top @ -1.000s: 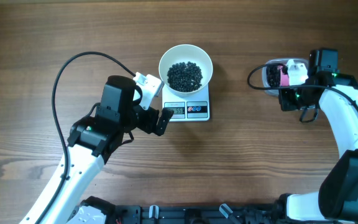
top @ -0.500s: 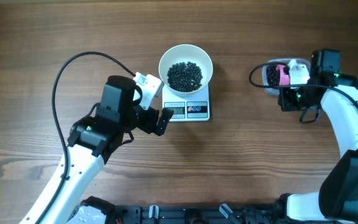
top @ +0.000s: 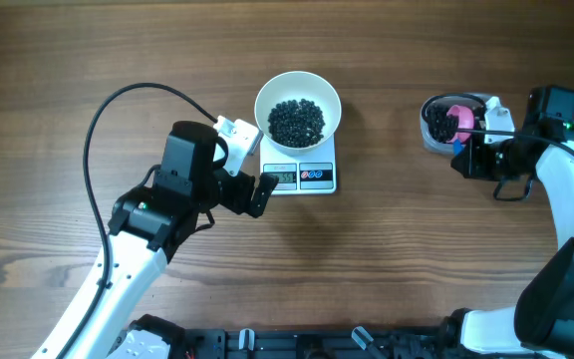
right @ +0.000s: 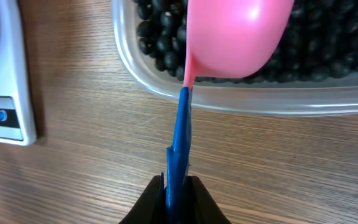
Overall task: Scoop item into bowl and weigh 150g on scale
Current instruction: 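Scoop black beans from the tub with the pink scoop, right gripper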
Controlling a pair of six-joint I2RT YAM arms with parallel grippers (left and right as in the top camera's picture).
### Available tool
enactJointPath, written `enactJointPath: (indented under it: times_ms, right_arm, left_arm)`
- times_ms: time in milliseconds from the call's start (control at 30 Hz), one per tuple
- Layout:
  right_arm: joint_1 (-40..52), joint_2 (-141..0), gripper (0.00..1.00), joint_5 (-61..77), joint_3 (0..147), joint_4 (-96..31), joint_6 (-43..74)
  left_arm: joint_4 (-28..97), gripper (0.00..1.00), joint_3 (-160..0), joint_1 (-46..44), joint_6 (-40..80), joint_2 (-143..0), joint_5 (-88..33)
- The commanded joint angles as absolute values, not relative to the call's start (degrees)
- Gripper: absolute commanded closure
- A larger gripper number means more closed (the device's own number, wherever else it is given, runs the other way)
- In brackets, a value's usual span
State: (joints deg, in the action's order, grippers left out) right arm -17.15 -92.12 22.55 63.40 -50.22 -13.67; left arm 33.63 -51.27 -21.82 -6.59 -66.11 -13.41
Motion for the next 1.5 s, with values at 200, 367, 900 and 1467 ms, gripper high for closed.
enactJointPath:
  times_ms: [200, 367, 900, 1467]
  right_arm:
    - [-17.17, -93.19, 0.96, 29.3, 62.65, -50.13, -11.11]
    - [-17.17, -93.19, 0.96, 29.3, 62.65, -50.0, -8.8]
    - [-17.17, -93.45, 0.96, 30.61, 62.52, -47.4, -2.85]
    - [-17.17, -93.45, 0.96, 31.2, 62.5, -45.36, -1.63]
  left_arm:
    - [33.65, 0.0, -50.98, -22.02, -7.25, -66.54, -13.89]
    - [33.65, 0.0, -50.98, -22.02, -7.25, -66.54, -13.91]
    - [33.65, 0.0, -50.98, -22.02, -7.25, -66.54, -13.89]
    - [33.65, 0.0, -50.98, -22.02, -7.25, -66.54, -13.89]
